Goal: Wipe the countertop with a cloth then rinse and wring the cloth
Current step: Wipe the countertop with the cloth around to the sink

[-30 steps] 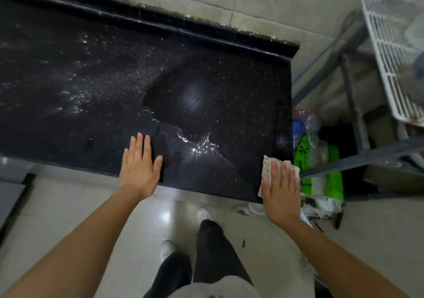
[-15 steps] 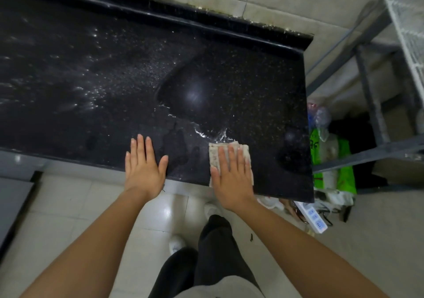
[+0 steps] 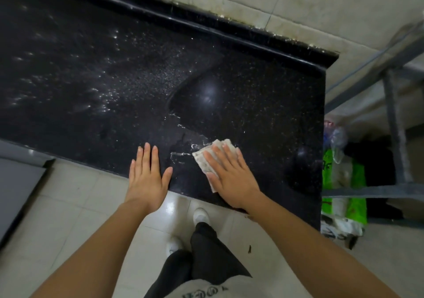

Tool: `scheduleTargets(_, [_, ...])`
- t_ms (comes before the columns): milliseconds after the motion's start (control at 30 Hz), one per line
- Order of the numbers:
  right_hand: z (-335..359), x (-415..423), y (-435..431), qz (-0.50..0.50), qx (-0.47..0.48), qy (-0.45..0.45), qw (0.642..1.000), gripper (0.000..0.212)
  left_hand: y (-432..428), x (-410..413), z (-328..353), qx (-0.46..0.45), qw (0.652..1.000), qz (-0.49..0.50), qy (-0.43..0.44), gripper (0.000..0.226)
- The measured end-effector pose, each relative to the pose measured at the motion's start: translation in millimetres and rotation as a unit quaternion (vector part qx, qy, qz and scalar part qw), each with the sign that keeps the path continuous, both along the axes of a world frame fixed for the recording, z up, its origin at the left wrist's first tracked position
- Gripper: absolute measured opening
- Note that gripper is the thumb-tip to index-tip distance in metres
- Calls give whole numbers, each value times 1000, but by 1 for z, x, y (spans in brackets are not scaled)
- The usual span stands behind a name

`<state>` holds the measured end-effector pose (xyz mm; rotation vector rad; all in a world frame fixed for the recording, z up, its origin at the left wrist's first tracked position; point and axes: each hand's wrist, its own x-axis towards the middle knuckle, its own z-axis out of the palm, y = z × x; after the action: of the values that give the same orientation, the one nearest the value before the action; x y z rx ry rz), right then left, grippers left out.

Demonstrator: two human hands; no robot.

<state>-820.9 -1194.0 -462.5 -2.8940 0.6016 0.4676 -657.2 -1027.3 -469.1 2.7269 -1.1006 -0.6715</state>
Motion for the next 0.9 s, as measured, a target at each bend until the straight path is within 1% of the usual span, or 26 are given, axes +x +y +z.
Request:
scheduleTargets(100, [-5,-4,-30,-39,-16,-6,999,62,-1,0,0,-3,1000,8,3,72])
scheduleTargets(300, [-8,4,-82,-158,3,-43,986,60,-2,-1,0,3,1000,16,-5,72])
scheduleTargets(400, [-10,14,-97,-240,-4,-56,969,57,-1,-1,-3,3,1000,13,-16,71])
scheduleTargets(500, [-10,26,-84,-319,8,-62,946,58,-1,-1,-3,1,1000,17,-18,70])
scheduleTargets(533, [-8,30,-75,-331,17,-58,942,58,-2,-1,-2,5,1000,17,-13,70])
scheduleTargets(600, [-6,33,-52,-300,26,-45,952,58,-4,-1,0,12,1000,18,-4,72])
scheduleTargets(700, [-3,29,-19,-182,36,-37,982,58,-4,0,1,12,1000,17,-1,71])
scheduleTargets(767, [-6,19,-9,-90,36,-40,994,58,-3,0,1,12,1000,14,-1,71])
scheduleTargets(833, [-10,2,-16,12,24,-48,999,58,-3,0,1,15,1000,14,6,70])
scheduleTargets(867, [-13,-9,-25,52,15,-53,997,58,-3,0,2,17,1000,14,10,69])
scheduleTargets(900, [-15,-20,-36,71,8,-53,996,57,-3,1,2,19,1000,13,12,69])
